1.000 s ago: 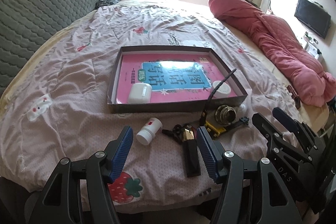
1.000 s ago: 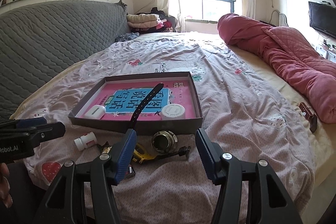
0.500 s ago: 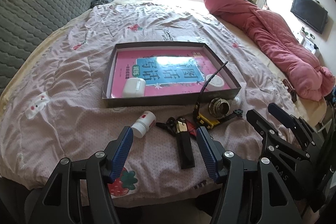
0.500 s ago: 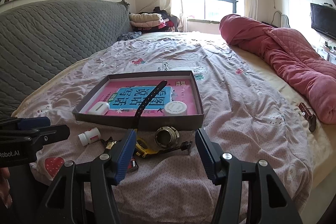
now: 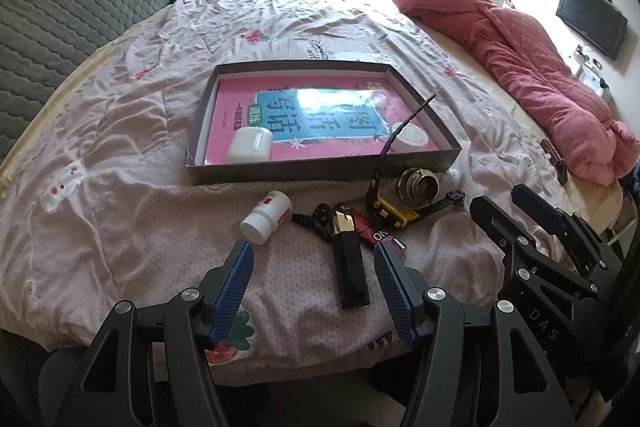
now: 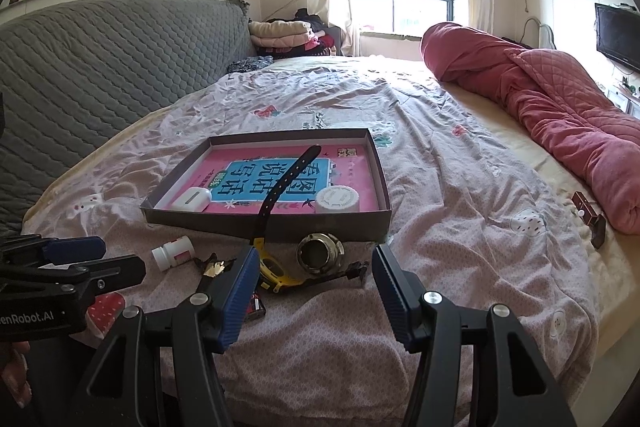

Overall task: Organize rigid objects
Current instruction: 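Move left tool to the black gold-topped case while right tool approaches the silver cylinder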

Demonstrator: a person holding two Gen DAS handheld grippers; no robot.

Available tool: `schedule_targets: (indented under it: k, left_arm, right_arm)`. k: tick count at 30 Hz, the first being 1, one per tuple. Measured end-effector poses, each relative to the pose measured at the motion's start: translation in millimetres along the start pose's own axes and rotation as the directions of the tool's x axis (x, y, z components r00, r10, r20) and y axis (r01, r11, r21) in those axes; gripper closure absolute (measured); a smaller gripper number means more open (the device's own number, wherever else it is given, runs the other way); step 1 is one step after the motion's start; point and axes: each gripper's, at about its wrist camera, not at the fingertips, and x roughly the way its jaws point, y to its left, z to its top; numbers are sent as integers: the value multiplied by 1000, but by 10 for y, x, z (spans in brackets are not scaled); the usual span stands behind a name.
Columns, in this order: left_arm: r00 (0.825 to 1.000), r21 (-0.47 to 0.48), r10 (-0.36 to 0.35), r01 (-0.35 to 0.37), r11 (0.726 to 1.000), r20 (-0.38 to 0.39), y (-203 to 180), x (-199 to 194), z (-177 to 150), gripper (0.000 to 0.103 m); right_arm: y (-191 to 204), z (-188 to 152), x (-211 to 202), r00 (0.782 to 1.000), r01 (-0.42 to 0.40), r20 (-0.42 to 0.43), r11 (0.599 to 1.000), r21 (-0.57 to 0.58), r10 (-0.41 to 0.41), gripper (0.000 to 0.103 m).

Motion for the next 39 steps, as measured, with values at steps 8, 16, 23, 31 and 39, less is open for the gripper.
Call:
schedule_targets:
  k: [8, 16, 23, 31, 39]
  left_arm:
    - [999, 17, -4, 4, 1000, -49, -70, 186, -82, 39]
    - [997, 13, -6, 7, 1000, -82, -90, 330, -126, 39]
    - [995, 21, -14, 16, 1000, -97, -129, 415, -138, 39]
    - [994, 24, -17, 20, 1000, -105, -183, 535, -117, 39]
    - [991, 9, -21, 22, 1000, -128, -179, 684, -104, 39]
  right_arm:
    - [19, -16, 32, 1000, -10, -2, 1000, -21, 10, 45]
    - [-23, -19, 81, 1000, -21, -11, 1000, -11, 21, 45]
    - [-36, -15, 131, 1000, -22, -16, 1000, -16, 22, 45]
    - [-63, -14, 222, 999, -34, -30, 999, -10, 34, 45]
    - [-62, -11, 399, 998, -40, -57, 999, -20, 38, 45]
